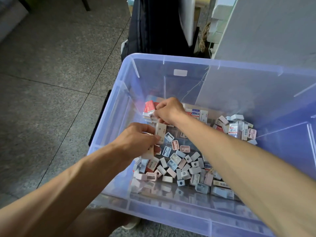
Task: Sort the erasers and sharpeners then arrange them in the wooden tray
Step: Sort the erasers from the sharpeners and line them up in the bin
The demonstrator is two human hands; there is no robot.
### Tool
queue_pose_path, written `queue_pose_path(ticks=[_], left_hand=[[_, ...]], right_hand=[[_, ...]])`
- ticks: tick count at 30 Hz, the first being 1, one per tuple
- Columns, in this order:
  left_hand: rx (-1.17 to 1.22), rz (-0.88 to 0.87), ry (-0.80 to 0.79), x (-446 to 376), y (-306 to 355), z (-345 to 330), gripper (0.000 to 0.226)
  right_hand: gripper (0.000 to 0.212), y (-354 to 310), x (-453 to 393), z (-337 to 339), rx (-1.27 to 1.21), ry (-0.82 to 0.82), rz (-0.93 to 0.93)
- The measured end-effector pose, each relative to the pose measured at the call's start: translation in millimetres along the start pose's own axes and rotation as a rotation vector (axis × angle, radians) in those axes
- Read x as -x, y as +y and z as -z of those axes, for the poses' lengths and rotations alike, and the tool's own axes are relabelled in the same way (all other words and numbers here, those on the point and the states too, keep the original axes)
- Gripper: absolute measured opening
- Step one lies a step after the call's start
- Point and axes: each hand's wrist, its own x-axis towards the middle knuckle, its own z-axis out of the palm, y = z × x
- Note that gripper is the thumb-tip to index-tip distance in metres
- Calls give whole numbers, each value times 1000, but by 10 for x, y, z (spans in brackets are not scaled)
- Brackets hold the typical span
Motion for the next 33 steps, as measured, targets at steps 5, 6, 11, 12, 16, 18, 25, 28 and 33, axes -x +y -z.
queue_pose_path(ticks=[5,6,11,12,16,18,25,28,33], left_hand=[[32,10,24,0,1,20,7],[40,13,26,2,2,21,7],[21,2,36,-4,-5,12,8],[12,-1,39,-10,-8,10,9],[8,-4,36,-14,-4,15,8],[18,1,32,-5,5,12,9],[59,-30,42,34,32,-19,5],[-2,-37,52,45,12,-26,7],[-123,-34,5,47,-10,-46,13]], right_hand=[[20,106,-72,12,403,51,319],[17,113,-96,-16,437,70,363],[20,115,-160,-78,528,93,447],[19,118,-157,-46,505,81,443],[28,155,-49,192,195,4,344],[31,174,109,338,-50,-136,238],[7,334,416,467,-246,-485,151],[9,325,317,492,-299,-304,90],[18,237,52,294,-136,-4,61]])
